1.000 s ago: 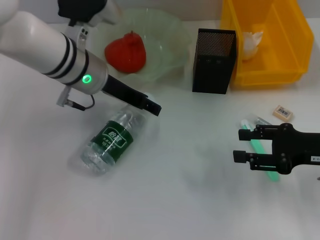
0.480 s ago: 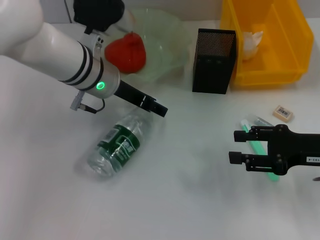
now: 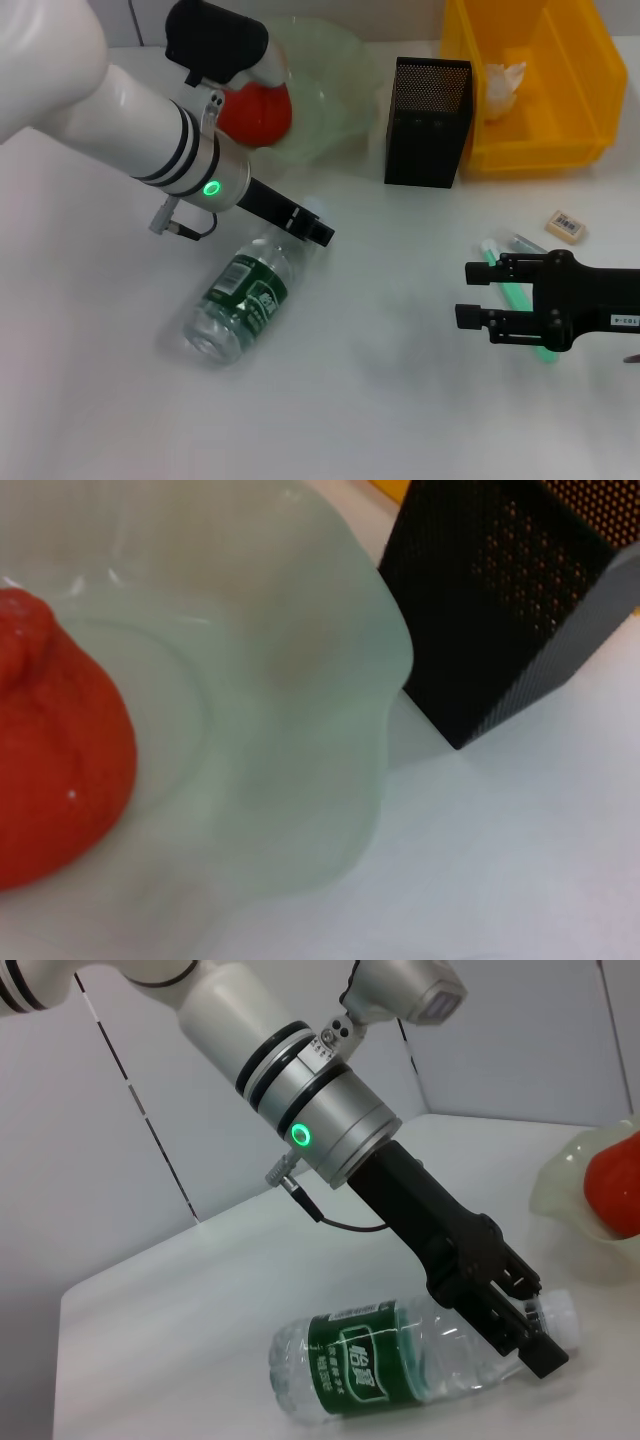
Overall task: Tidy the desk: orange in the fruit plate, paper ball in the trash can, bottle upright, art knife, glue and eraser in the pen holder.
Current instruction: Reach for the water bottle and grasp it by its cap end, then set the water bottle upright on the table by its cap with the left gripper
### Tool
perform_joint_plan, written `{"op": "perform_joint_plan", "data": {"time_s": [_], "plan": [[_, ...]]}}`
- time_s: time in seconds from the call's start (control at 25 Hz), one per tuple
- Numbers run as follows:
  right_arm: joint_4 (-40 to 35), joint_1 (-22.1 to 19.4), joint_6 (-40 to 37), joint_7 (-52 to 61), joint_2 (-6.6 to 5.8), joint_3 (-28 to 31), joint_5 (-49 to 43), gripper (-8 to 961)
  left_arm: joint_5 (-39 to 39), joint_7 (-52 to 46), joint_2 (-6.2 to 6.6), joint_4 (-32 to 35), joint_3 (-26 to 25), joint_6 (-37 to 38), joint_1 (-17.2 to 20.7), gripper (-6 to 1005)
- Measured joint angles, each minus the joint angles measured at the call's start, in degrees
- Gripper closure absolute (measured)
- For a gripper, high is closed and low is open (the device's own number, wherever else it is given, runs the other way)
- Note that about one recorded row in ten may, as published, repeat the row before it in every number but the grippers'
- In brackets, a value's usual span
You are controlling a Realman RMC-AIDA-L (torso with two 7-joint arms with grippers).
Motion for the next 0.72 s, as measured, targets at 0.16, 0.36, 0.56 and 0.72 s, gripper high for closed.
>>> {"op": "perform_joint_plan", "data": {"time_s": [0.16, 0.36, 0.56, 0.72], "plan": [[0.01, 0.03, 0.32, 0.00, 0.07, 0.00, 0.00, 315, -0.49, -0.02, 0.00, 0.15, 1.43, -0.45, 0.11, 341], [0.10, 0.04, 0.46, 0.00, 0.11, 0.00, 0.00, 315, -1.26, 0.52, 0.00, 1.12, 2.93, -0.65, 0.57, 558], [0.09, -0.05, 0.51, 0.00, 0.11, 0.50, 0.00, 315, -1.56, 0.79, 0.00, 6.02, 3.95, -0.19, 3.24, 558], [0.09, -0.04, 0.53, 0.00, 0.13, 2.46, 0.00, 315, -2.01, 1.63, 0.20, 13.82, 4.35, 1.09, 7.71, 558]]}}
